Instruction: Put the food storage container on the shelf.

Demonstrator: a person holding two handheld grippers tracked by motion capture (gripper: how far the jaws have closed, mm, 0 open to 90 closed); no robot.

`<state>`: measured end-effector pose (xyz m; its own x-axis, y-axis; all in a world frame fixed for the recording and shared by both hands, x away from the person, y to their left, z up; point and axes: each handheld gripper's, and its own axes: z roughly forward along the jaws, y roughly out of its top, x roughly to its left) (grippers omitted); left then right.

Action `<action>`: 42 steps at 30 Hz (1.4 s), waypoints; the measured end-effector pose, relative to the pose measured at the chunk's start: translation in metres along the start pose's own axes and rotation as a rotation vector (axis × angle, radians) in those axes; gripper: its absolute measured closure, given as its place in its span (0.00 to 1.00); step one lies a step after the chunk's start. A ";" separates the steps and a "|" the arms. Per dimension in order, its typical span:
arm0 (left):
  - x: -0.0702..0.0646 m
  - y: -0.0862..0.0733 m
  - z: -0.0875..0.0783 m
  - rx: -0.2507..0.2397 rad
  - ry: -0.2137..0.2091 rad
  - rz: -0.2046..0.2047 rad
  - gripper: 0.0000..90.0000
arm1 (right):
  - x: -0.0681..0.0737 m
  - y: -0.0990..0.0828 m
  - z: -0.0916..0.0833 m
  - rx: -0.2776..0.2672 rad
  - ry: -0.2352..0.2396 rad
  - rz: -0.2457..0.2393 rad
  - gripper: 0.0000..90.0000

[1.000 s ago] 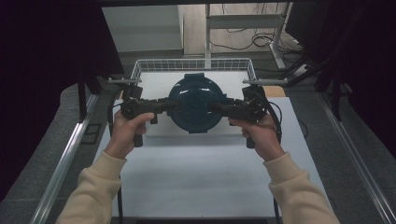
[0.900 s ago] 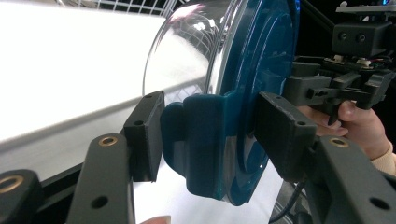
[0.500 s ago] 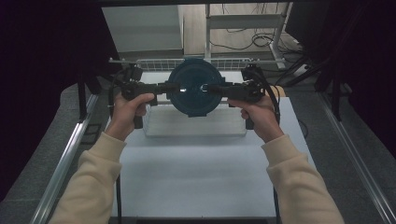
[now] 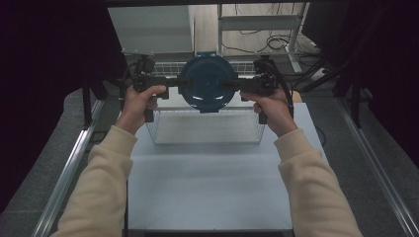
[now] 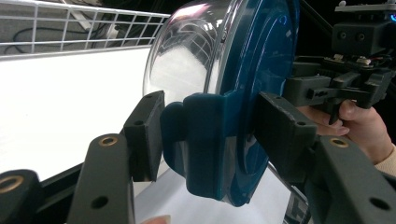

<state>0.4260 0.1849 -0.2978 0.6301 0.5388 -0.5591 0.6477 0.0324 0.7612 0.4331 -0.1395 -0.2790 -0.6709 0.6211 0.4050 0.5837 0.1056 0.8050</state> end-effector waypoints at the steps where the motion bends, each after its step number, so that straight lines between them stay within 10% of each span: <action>1: 0.002 0.000 0.001 0.005 -0.001 0.005 0.49 | -0.002 0.001 0.002 -0.002 0.002 0.004 0.41; 20: 0.030 0.004 0.025 0.025 0.004 -0.108 0.49 | -0.032 0.001 0.021 0.034 -0.004 0.112 0.39; 42: 0.068 0.008 0.047 -0.008 -0.041 -0.332 0.43 | -0.066 0.000 0.043 -0.001 0.032 0.394 0.34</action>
<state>0.4943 0.1818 -0.3454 0.4021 0.4631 -0.7898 0.8176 0.2068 0.5374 0.4969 -0.1466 -0.3243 -0.4095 0.5897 0.6961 0.7990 -0.1364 0.5856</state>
